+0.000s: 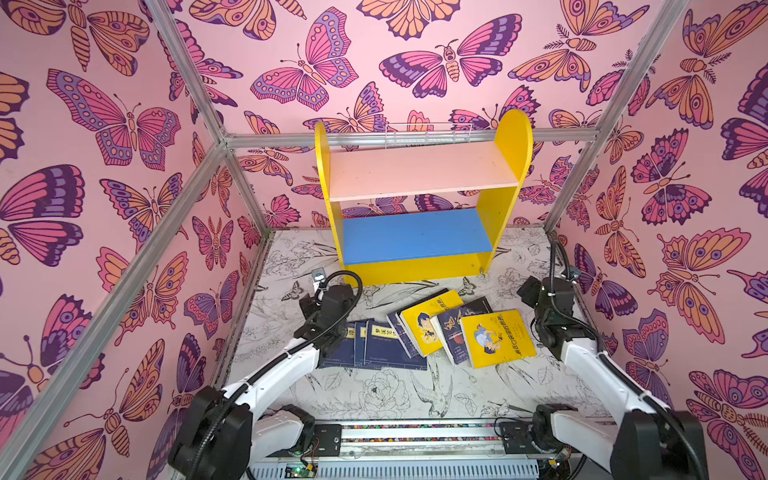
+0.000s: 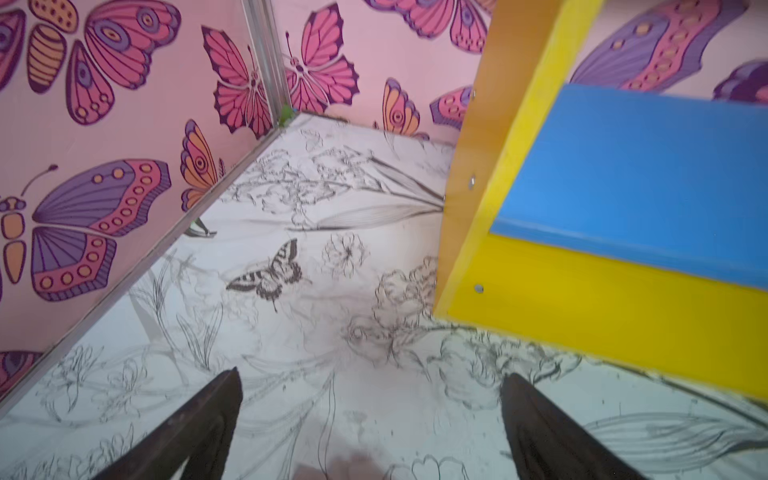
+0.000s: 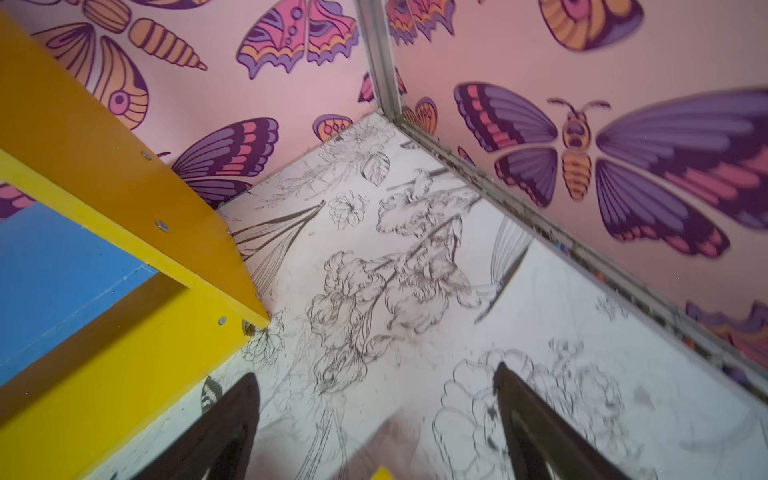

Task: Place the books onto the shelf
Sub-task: 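Reach both grippers toward the yellow picture books in the pile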

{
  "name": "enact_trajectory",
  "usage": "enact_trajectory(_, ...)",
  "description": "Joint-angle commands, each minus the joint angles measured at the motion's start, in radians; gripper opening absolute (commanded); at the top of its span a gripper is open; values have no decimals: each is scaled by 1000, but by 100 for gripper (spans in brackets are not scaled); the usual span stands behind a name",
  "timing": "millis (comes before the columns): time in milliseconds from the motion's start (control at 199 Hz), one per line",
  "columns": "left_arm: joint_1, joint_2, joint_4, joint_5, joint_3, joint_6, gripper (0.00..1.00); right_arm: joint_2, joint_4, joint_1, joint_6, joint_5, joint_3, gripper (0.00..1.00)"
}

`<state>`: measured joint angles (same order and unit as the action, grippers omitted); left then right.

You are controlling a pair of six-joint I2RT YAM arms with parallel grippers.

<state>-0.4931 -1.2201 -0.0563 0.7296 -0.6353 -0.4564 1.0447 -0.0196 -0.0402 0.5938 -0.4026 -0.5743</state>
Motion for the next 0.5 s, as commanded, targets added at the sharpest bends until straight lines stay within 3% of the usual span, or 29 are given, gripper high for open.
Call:
enact_trajectory(0, -65, -141, 99, 17, -100, -86, 99, -54, 385, -16, 324, 4, -20, 89)
enact_trajectory(110, -169, -284, 70, -150, -219, 0, 99, -82, 588, -21, 434, 124, -31, 89)
enact_trajectory(291, -249, -460, 39, -537, -428, 212, 99, -89, 857, -23, 409, 220, -40, 96)
enact_trajectory(371, -289, -521, 35, -679, -528, 306, 99, -113, 897, -22, 430, 204, -7, 97)
enact_trajectory(497, -327, -628, 53, -800, -667, 373, 99, -125, 857, -10, 400, 236, 27, 99)
